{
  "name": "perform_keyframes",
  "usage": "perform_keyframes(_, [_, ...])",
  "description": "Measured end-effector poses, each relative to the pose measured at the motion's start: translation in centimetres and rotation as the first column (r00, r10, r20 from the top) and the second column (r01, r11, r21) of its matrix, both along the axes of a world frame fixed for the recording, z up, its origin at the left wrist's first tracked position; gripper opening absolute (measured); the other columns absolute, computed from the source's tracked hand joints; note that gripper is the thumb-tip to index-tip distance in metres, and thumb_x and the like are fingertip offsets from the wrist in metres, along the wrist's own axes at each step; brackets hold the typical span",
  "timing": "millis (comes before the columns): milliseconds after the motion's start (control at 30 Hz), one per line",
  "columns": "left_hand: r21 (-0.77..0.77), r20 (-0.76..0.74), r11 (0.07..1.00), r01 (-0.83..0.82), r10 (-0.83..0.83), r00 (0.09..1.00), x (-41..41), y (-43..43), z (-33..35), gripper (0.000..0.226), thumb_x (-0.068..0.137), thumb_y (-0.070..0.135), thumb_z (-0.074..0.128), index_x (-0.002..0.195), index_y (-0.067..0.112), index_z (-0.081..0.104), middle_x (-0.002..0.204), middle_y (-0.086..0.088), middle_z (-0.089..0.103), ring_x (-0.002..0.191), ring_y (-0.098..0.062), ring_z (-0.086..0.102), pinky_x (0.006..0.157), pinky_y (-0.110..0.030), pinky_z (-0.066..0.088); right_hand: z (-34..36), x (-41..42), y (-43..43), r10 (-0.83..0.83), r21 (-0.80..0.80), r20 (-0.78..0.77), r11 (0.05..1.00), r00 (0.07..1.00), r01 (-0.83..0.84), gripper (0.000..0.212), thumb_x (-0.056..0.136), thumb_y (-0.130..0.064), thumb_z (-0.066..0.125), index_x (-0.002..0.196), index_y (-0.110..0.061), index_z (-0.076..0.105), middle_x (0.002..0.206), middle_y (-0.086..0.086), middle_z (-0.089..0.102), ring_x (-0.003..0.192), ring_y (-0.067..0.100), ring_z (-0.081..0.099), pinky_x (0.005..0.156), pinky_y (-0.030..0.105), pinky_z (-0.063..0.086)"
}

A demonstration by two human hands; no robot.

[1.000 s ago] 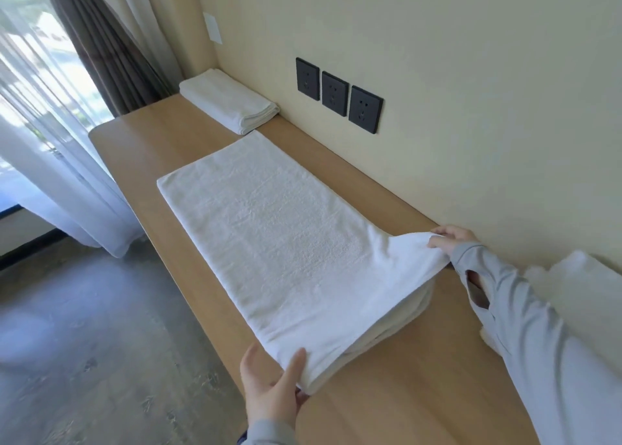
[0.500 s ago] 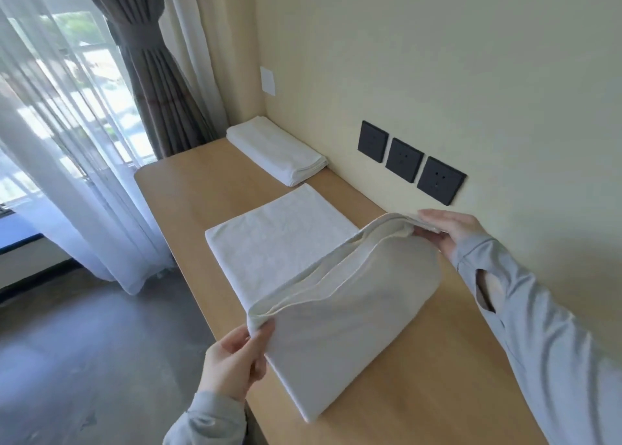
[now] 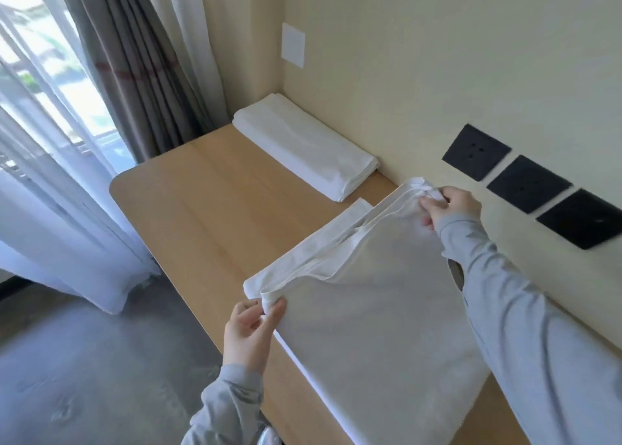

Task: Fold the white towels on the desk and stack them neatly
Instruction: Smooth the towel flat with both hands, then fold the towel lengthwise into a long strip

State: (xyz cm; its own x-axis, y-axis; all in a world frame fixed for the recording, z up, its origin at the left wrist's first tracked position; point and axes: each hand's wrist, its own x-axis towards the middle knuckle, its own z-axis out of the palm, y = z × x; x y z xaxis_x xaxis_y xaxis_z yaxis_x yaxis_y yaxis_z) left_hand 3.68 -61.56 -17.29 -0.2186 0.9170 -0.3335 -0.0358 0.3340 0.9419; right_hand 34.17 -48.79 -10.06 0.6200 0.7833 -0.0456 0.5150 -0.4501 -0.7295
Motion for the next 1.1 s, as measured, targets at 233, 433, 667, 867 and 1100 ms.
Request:
perform_keyframes(233, [-0.148, -0.126, 0.989, -0.016, -0.003, 0.992, -2.5, 5.1, -6.1, 0.044, 0.083, 0.022, 0.069, 0.063, -0.014, 0.054, 0.065, -0.004, 0.047, 0.066, -0.023, 0.047, 0.069, -0.035, 0.04, -7.5, -4.0, 7.3, 0.083, -0.269, -0.008, 0.96, 0.997, -0.082, 0.009, 0.086, -0.02, 0.056, 0.08, -0.013, 0.055, 0.088, 0.013, 0.057, 0.079, 0.025, 0.057, 0.074, 0.031, 0.045])
perform_keyframes(433, [-0.119, -0.223, 0.992, 0.034, -0.061, 0.973, -3.6, 6.2, -9.3, 0.04, 0.084, 0.026, 0.067, 0.055, 0.0, 0.057, 0.062, 0.001, 0.05, 0.062, -0.018, 0.048, 0.06, -0.029, 0.035, -11.7, -4.3, 9.2, 0.137, -0.296, 0.107, 0.95, 0.985, -0.1, 0.019, 0.091, -0.021, 0.055, 0.091, -0.002, 0.055, 0.09, 0.013, 0.051, 0.089, 0.025, 0.05, 0.077, 0.032, 0.038])
perform_keyframes(667, [-0.166, 0.078, 0.986, 0.005, 0.008, 0.997, -4.2, 6.0, -10.3, 0.027, 0.087, 0.014, 0.063, 0.062, 0.005, 0.067, 0.084, -0.007, 0.059, 0.08, -0.017, 0.054, 0.079, -0.036, 0.038, -12.3, -3.9, 8.6, 0.169, -0.15, 0.205, 0.979, 0.964, -0.14, 0.037, 0.091, -0.022, 0.054, 0.062, -0.014, 0.033, 0.058, 0.0, 0.04, 0.067, 0.024, 0.039, 0.054, 0.031, 0.022])
perform_keyframes(867, [-0.077, -0.381, 0.997, -0.003, -0.027, 0.924, -3.7, 6.4, -8.0, 0.014, 0.079, 0.014, 0.071, 0.09, 0.019, 0.063, 0.098, -0.006, 0.054, 0.067, -0.005, 0.057, 0.06, -0.013, 0.043, -12.7, -4.0, 8.6, 0.286, -0.196, 0.272, 0.951, 0.919, -0.238, 0.032, 0.093, -0.014, 0.052, 0.124, -0.007, 0.053, 0.125, 0.012, 0.051, 0.11, 0.03, 0.05, 0.085, 0.028, 0.036])
perform_keyframes(1100, [0.146, -0.816, 0.919, 0.368, -0.098, 0.569, -1.1, 9.6, -5.5, 0.05, 0.076, 0.045, 0.048, 0.099, 0.006, 0.068, 0.09, -0.008, 0.063, 0.081, -0.035, 0.059, 0.074, -0.043, 0.046, -11.0, -3.0, 7.9, 0.639, -0.064, 0.478, 0.71, 0.603, -0.701, 0.036, 0.075, 0.014, 0.057, 0.107, -0.001, 0.065, 0.115, 0.011, 0.062, 0.104, 0.032, 0.055, 0.09, 0.033, 0.042])
